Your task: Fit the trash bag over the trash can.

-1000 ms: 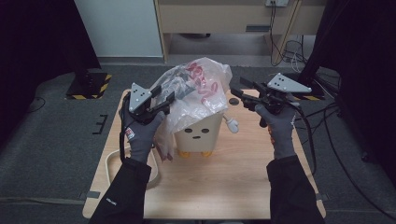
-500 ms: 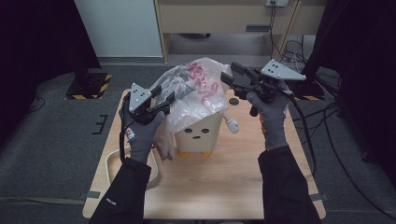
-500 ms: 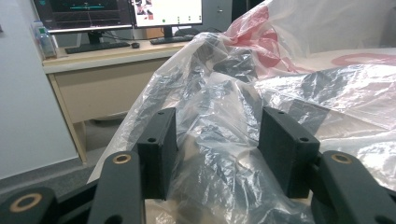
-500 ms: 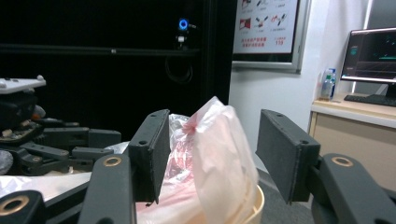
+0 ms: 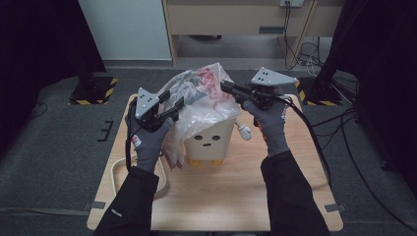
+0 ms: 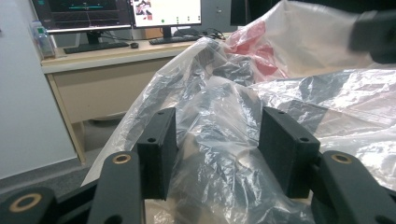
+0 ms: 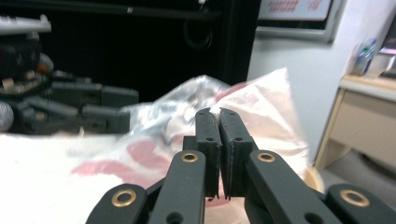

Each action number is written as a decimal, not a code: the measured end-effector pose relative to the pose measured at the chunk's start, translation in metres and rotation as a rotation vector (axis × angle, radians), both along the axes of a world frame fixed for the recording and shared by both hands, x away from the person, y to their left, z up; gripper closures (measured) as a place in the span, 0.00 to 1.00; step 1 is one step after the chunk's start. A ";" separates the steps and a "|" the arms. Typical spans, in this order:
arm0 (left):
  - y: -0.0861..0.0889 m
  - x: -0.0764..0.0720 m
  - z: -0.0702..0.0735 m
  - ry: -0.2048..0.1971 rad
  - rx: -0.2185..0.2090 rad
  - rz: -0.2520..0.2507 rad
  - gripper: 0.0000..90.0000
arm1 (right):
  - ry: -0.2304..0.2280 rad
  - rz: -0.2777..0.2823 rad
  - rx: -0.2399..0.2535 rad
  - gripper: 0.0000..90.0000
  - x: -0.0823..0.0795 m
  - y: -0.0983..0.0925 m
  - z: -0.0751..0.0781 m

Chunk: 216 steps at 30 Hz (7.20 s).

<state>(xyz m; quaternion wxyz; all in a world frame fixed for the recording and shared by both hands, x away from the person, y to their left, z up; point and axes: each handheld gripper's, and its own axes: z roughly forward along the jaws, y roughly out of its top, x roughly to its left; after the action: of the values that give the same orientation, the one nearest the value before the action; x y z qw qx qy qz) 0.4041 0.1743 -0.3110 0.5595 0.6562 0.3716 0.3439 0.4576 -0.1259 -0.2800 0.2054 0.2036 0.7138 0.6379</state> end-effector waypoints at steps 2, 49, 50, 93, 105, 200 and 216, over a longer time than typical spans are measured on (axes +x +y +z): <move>0.001 0.000 0.000 0.002 0.003 0.001 0.51 | 0.019 0.007 -0.031 0.97 0.003 0.005 -0.006; 0.001 0.000 0.000 0.002 -0.002 0.006 0.51 | -0.022 0.134 0.030 0.82 -0.057 -0.029 -0.026; 0.001 0.000 0.000 0.002 -0.002 0.005 0.51 | -0.018 0.136 0.030 0.87 -0.056 -0.027 -0.027; -0.001 -0.004 0.001 -0.011 -0.008 -0.018 0.50 | 0.061 0.156 -0.085 0.59 -0.056 0.033 -0.021; 0.044 -0.016 0.005 -0.029 -0.079 0.040 0.48 | 0.063 0.181 -0.102 0.81 -0.056 0.035 -0.024; 0.019 -0.026 0.005 -0.061 -0.070 -0.096 0.45 | 0.105 -0.209 -0.068 1.00 -0.020 0.014 -0.013; 0.006 -0.014 -0.004 -0.034 -0.060 -0.068 0.46 | 0.007 -0.028 -0.039 0.57 -0.052 0.001 0.000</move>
<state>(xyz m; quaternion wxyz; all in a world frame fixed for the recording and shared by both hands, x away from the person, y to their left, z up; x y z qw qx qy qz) 0.3905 0.1807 -0.3152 0.5964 0.6454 0.3496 0.3248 0.4061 -0.1248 -0.2799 0.2156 0.2115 0.7238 0.6204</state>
